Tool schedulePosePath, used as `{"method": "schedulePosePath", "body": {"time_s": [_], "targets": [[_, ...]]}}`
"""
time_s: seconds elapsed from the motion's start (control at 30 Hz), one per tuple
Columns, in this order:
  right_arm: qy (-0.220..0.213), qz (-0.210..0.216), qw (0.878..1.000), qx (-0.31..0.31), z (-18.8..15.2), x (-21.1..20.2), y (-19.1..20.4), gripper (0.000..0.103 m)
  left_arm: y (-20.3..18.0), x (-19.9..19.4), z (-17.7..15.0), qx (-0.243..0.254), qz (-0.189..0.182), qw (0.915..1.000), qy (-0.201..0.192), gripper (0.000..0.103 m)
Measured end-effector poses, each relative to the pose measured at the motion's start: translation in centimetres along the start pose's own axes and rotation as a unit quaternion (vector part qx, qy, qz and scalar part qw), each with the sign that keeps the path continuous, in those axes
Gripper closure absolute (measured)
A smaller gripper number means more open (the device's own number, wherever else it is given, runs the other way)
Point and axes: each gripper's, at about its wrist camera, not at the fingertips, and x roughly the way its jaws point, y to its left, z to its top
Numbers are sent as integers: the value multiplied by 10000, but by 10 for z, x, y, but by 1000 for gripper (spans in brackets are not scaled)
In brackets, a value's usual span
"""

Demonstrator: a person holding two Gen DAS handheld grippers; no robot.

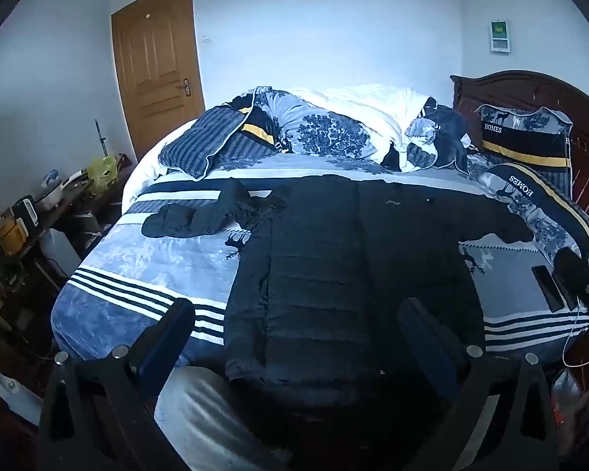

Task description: Fold large clothes

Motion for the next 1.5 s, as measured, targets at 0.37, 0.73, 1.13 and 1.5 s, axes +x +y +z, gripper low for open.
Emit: {"method": "schedulePosePath", "body": {"time_s": [0.37,0.73,1.13,1.5], "targets": [[498,-595,9968,-217,11,30,10,1,-4,30,4,66,97,9996,247,0],[466,-642,9930,-873,7,40,34,1,-2,45,2,35,157,9991,380,0],[675,-557,9890,-1190,-6,51,40,1,2,41,7,-9,112,9997,225,0],[783,-571,9861,-1348,-11,51,42,1,2,52,5,32,92,9995,317,0]]}}
